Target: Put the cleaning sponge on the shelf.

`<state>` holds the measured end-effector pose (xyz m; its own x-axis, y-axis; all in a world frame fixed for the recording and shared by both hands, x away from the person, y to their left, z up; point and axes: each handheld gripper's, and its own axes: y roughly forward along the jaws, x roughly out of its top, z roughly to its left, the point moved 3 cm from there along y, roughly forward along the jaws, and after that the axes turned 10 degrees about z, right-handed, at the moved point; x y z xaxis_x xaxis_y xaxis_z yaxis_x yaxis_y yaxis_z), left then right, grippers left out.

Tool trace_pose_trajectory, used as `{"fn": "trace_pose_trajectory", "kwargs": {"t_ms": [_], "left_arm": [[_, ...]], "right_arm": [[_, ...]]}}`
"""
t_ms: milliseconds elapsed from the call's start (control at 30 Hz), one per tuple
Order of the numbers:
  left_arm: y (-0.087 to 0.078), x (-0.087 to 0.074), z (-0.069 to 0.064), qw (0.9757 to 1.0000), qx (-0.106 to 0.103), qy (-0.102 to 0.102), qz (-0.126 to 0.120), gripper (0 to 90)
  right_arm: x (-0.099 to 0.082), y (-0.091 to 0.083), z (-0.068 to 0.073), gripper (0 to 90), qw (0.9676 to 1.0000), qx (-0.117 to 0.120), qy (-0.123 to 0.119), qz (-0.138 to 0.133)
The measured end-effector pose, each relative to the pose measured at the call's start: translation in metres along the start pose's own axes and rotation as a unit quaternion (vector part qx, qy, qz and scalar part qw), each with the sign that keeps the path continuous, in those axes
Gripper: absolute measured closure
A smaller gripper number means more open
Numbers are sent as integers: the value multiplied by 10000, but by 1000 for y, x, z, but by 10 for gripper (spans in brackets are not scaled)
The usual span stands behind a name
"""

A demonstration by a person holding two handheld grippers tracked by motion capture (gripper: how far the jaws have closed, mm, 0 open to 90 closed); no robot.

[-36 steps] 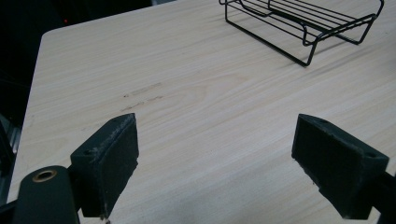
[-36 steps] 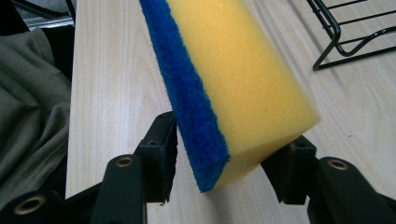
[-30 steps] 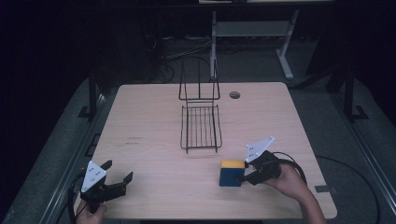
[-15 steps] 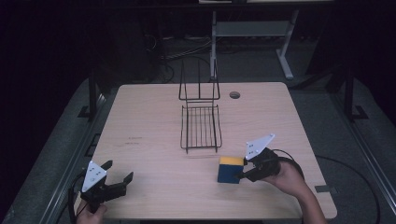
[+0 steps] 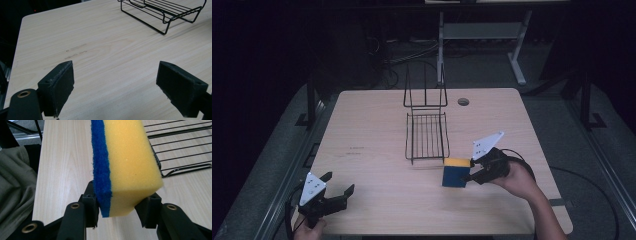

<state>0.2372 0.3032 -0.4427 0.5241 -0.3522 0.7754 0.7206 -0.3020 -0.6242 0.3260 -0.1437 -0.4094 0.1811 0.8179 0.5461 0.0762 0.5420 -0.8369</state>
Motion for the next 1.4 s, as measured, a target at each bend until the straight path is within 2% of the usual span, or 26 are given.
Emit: {"fn": "trace_pose_trajectory", "kwargs": {"t_ms": [133,300,467,800,867,1033,1100,1200,1400], "left_arm": [[0,0,1,10000,6,-22,-12,141],[0,0,1,10000,14,-16,-18,141],[0,0,1,10000,10,-13,-2,141],[0,0,1,10000,5,-15,-15,141],[0,0,1,10000,-7,-10,-17,141],[-1,0,1,10000,4,-11,-29,141],[0,0,1,10000,1,-26,-22,141],[0,0,1,10000,0,-8,-20,141],[0,0,0,10000,-3,-4,-14,141]], "right_arm": [[6,-2,-5,568,10000,29,29,-8],[14,-3,-11,568,10000,53,-48,-54],[23,-3,-17,568,10000,51,-80,18],[41,-5,-30,568,9998,-54,-200,49],[43,-7,-33,568,9998,-19,-172,-7],[47,-9,-38,568,9998,-100,-141,8],[51,-14,-40,568,9996,-100,-180,-202],[53,-16,-45,568,9996,-176,-141,-152],[56,-16,-56,568,9997,-162,-75,-181]]}}
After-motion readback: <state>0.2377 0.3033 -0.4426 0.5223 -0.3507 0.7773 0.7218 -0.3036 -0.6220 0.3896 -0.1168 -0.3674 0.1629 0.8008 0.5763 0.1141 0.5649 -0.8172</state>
